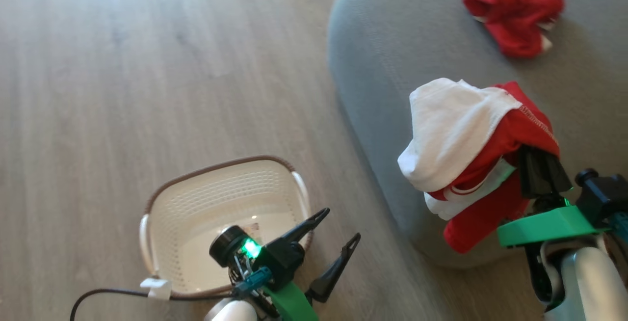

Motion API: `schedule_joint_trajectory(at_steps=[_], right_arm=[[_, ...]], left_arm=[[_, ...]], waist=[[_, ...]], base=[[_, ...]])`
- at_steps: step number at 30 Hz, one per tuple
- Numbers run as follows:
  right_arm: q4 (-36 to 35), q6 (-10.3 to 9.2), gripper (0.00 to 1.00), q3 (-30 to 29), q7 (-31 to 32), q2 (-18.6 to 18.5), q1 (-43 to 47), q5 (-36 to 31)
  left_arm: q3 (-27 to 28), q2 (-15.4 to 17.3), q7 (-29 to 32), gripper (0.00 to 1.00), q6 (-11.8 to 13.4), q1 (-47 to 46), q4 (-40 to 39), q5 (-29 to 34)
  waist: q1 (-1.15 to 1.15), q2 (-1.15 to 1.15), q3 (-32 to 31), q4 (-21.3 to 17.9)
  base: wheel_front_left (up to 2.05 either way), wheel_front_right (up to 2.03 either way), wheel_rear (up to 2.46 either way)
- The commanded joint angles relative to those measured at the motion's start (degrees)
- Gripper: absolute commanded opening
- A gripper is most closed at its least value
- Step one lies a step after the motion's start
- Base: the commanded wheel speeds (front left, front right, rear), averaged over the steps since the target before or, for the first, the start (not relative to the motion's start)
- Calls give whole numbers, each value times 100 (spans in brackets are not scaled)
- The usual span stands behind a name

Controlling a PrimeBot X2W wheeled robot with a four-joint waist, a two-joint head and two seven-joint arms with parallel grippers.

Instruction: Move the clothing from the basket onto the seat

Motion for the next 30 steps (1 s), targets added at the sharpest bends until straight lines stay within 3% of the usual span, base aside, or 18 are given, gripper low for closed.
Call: schedule_joint_trajectory(at_steps=[1, 13, 30], right_arm=[[-250, -1, 0, 64, -37, -55, -199, -36], [-306, -1, 0, -180, -37, 30, -77, -96], [-550, -1, 0, -615, -37, 155, 60, -133]], left_arm=[[163, -12, -29, 100, -5, -258, -219, 50], [-13, 34, -29, 100, -5, -298, -330, 22], [-342, 33, -29, 100, -5, -450, -313, -81]], waist=[[0, 0, 121, -328], [0, 0, 203, -1150], [0, 0, 248, -1222]], base=[[0, 0, 0], [0, 0, 0], [0, 0, 0]])
